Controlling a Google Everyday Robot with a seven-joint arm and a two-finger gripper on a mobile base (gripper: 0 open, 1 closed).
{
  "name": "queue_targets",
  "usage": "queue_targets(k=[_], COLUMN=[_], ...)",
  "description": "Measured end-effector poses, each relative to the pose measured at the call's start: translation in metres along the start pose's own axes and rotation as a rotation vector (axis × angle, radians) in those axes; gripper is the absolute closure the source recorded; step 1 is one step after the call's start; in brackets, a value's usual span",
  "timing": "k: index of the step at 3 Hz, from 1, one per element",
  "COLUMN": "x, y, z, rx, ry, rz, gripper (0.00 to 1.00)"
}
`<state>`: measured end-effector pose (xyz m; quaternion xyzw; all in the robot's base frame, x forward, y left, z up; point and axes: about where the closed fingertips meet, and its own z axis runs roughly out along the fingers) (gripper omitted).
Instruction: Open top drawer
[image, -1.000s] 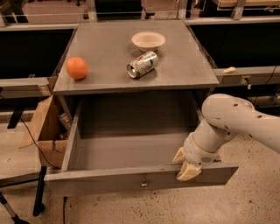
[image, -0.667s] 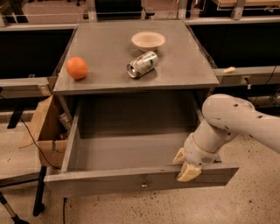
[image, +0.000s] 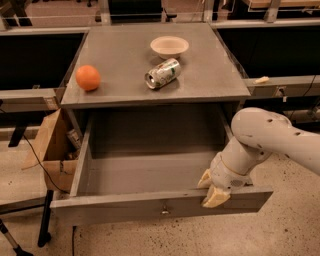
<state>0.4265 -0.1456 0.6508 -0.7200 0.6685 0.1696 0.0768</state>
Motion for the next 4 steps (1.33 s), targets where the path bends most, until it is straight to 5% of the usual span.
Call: queue_targets(k=[2, 3, 4], x=[-0.0005, -0.0008, -0.0008], y=[0.0001, -0.0021, -0.0021], z=[-0.0005, -0.0026, -0.0026], rx=[0.007, 0.021, 0.021], ry=[-0.006, -0.004, -0.004], rz=[-0.001, 0.01, 0.01], gripper=[0.15, 0.0, 0.0])
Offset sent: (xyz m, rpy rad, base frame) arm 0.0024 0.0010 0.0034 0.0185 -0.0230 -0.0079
